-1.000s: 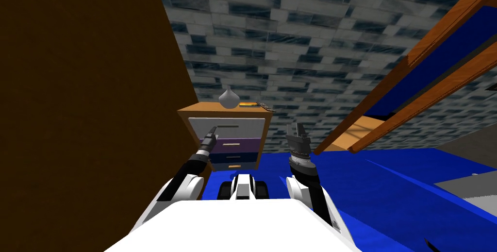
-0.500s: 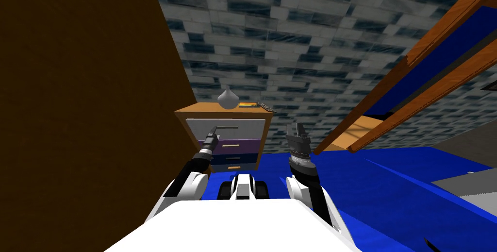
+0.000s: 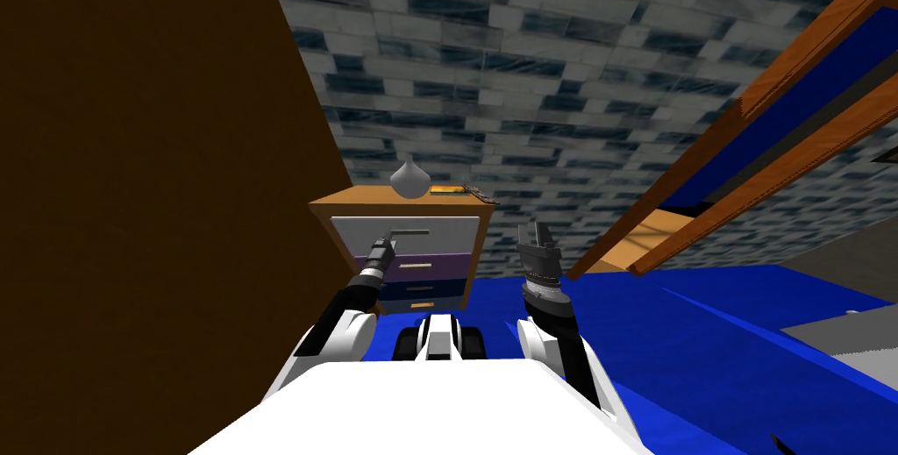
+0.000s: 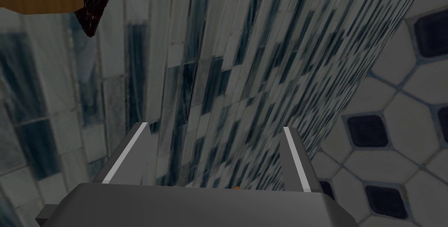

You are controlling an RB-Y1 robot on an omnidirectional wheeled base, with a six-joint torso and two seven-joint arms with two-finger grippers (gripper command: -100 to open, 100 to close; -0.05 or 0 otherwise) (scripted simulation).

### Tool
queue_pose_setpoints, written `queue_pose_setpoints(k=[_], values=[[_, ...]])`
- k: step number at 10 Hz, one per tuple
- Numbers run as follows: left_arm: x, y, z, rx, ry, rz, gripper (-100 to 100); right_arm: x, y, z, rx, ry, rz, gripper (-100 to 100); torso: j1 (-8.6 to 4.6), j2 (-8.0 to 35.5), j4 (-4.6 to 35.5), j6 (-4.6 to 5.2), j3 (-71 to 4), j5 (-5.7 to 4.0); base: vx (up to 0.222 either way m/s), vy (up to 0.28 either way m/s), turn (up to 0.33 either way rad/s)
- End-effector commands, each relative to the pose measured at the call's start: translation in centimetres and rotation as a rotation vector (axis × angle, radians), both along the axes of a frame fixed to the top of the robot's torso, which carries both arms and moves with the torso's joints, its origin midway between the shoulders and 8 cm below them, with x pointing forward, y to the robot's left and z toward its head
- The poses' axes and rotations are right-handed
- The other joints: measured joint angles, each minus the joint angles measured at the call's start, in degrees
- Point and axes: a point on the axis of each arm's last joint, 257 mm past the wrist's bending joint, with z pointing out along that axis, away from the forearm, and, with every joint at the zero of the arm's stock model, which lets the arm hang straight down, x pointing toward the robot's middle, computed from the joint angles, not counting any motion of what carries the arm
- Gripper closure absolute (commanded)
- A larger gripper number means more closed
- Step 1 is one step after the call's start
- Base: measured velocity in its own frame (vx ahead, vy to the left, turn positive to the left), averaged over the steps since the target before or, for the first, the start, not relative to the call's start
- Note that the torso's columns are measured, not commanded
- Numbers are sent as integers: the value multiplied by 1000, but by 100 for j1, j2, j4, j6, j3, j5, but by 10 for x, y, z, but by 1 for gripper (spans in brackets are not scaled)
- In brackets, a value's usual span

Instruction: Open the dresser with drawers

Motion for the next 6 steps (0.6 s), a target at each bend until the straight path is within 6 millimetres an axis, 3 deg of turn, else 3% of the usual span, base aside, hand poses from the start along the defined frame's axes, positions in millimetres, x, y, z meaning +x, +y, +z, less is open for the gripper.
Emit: queue_pose_setpoints(k=[1,5,6], values=[[-3,-1,3,0,-2,-3,100,0,0,0,0,0,0,0,-5,25,6,1,15,-1,-159,-13,16],[-7,-1,6,0,-5,-6,100,0,0,0,0,0,0,0,-6,-3,0,0,-1,-2,-163,-7,9],[-8,-2,3,36,3,-25,-100,0,0,0,0,0,0,0,-2,-41,-10,0,-23,-1,-19,-2,-3]])
